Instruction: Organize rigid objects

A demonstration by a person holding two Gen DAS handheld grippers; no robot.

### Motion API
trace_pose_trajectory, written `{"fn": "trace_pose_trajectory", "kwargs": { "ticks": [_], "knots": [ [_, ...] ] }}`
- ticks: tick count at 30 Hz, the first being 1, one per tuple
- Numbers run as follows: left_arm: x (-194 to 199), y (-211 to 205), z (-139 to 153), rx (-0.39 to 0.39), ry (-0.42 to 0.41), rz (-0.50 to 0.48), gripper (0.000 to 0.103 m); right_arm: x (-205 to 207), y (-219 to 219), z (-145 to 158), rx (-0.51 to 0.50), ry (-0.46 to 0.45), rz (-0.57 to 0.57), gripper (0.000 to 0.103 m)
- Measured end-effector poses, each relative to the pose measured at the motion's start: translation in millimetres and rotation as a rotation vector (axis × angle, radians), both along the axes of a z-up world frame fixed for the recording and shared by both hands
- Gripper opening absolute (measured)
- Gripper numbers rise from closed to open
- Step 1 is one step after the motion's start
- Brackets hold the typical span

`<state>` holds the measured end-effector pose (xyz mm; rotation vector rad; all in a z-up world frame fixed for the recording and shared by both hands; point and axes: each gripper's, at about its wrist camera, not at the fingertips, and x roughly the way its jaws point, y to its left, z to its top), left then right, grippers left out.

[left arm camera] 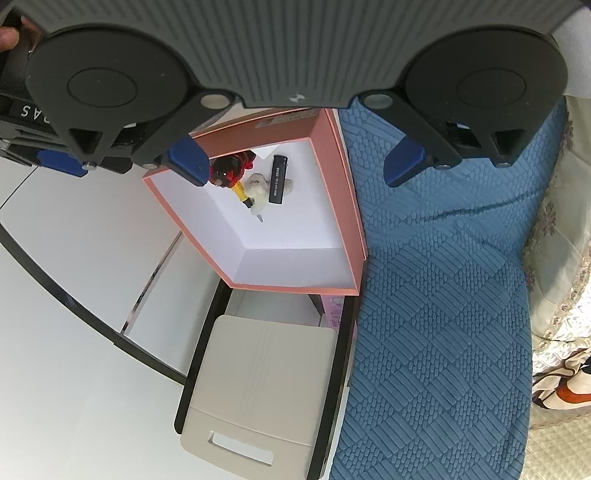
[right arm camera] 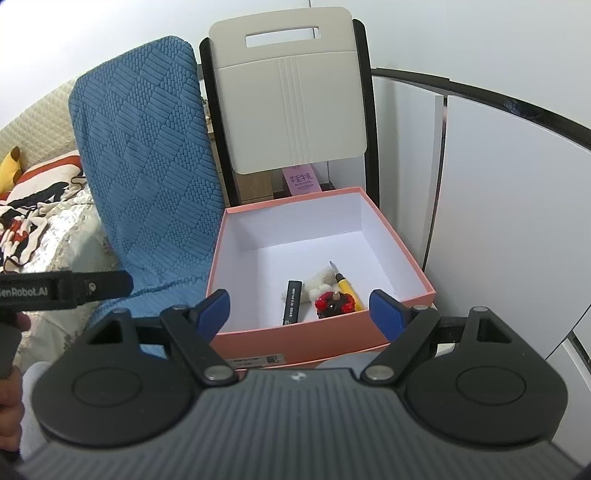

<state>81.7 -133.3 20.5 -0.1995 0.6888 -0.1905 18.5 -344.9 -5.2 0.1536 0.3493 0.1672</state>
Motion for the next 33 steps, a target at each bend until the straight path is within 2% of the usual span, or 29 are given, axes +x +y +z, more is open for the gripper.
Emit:
{"fn": "trace_pose_trajectory", "kwargs": {
  "ticks": [33],
  "knots": [
    [-13.0, 3.6, -6.7, -0.011, 0.017, -0.001, 0.102, -3.8, 4.5, 0.0, -0.03, 0.0, 0.015, 0.084]
  ]
}}
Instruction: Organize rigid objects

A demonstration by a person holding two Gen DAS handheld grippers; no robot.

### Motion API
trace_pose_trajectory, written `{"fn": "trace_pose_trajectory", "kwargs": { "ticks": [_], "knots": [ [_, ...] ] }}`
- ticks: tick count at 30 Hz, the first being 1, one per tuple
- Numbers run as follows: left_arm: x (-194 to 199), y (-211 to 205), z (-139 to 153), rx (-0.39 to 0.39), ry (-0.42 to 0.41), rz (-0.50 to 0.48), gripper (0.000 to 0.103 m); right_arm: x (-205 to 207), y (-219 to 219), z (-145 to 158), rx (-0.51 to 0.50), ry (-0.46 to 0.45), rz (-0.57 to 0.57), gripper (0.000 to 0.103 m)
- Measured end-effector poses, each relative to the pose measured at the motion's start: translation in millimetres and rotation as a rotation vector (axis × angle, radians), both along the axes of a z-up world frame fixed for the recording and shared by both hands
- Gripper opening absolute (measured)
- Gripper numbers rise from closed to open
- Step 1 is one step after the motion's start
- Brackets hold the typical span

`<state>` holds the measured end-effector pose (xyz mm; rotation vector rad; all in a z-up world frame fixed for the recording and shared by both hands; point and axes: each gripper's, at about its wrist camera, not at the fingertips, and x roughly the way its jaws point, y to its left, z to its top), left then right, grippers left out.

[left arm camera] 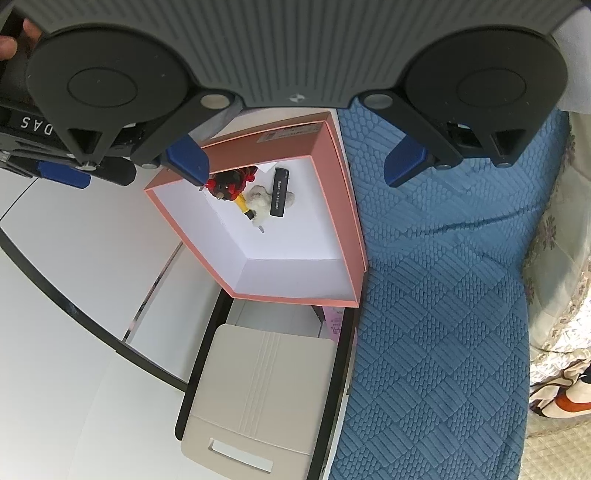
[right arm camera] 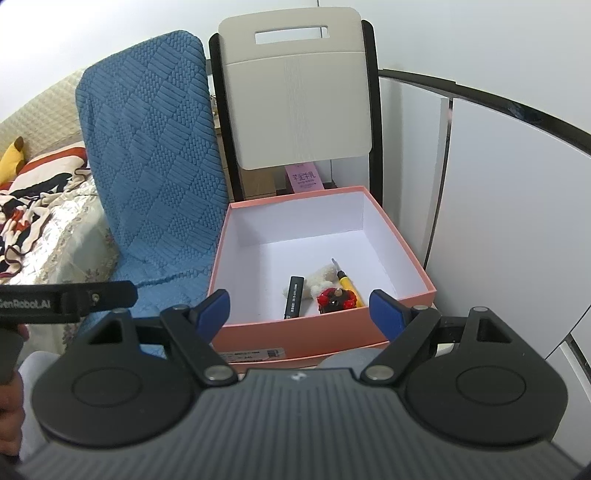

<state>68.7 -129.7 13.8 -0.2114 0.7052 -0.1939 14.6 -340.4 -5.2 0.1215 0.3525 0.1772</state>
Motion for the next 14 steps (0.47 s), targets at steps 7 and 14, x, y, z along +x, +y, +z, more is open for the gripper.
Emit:
{"fn": "trace_pose_trajectory", "kwargs": {
  "ticks": [7, 14],
  "knots": [
    [-3.0, 3.6, 1.3, -0.006, -0.005, 0.0, 0.102, 0.3, 3.5, -1.0, -0.007, 0.005, 0.005, 0.084],
    [-4.7, 3.8, 1.4, -0.009, -0.006, 0.001, 0.102, -1.4, 3.6, -0.3, -0.009, 0.002, -0.003, 0.084]
  ]
}}
